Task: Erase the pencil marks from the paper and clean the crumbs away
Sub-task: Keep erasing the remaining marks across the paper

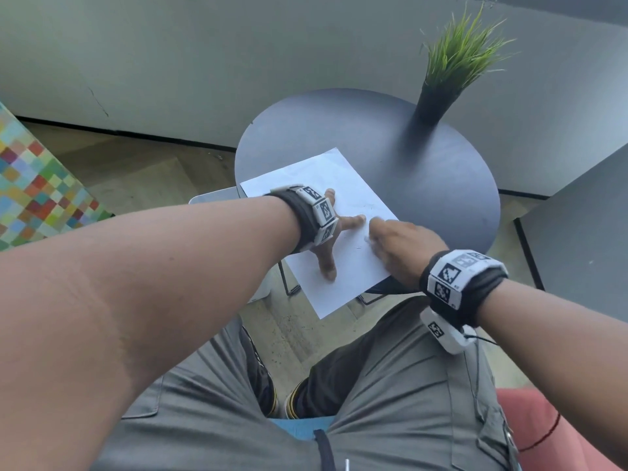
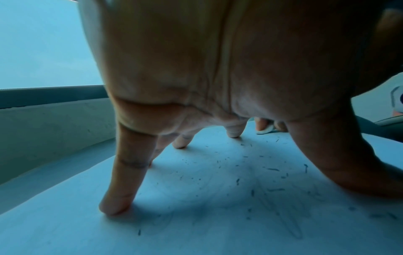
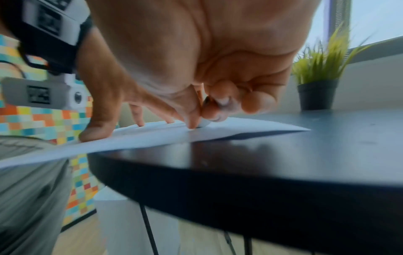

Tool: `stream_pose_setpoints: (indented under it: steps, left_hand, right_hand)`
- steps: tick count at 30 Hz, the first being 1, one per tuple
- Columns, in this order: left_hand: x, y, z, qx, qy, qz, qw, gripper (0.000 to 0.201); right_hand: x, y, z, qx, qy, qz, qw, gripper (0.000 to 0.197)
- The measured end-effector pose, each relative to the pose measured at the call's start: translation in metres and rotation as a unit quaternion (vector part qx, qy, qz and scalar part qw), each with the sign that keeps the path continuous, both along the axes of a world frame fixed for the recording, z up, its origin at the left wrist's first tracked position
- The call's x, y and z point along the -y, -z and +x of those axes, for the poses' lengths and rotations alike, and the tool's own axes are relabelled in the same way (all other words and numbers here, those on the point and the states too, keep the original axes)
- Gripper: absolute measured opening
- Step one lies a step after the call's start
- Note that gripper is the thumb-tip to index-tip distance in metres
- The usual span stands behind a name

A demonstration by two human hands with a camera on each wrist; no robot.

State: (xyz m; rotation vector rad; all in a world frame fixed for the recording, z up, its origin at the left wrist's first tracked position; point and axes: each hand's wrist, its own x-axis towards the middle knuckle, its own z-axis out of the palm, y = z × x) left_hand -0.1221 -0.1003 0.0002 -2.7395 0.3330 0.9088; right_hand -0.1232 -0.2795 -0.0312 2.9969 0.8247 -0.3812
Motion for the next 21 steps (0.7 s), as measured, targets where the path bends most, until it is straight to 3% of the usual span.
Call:
stream_pose_setpoints:
  steps: [2, 5, 7, 12, 17, 21]
  left_hand:
    - [0.001, 0.000, 0.001, 0.001, -0.001, 0.002, 1.000, 0.131]
    - [0.001, 0.001, 0.000, -0.007, -0.007, 0.009, 1.000, 0.133]
    - [0.002, 0.000, 0.000, -0.012, -0.007, 0.006, 1.000, 0.131]
    - [0.000, -0.001, 0.000, -0.007, 0.001, 0.002, 1.000, 0.129]
    - [0.000, 0.001, 0.001, -0.013, -0.010, -0.001, 1.000, 0.132]
    - [0.000, -0.001, 0.000, -0.002, -0.001, -0.003, 1.000, 0.130]
  right_hand:
    - [-0.007, 0.000, -0.003, -0.004, -0.004, 0.012, 1.000, 0.008]
    - [-0.022, 0.000, -0.037, -0.079, -0.115, 0.032, 0.990, 0.020]
    - [-0.016, -0.001, -0.041, -0.089, -0.133, 0.020, 0.987, 0.016]
    - [0.005, -0.002, -0.005, -0.019, 0.028, 0.007, 0.999, 0.014]
    - [-0.006, -0.001, -0.046, -0.086, -0.086, 0.030, 0.992, 0.012]
    - [0.010, -0.006, -0.012, -0.037, 0.026, -0.005, 0.999, 0.017]
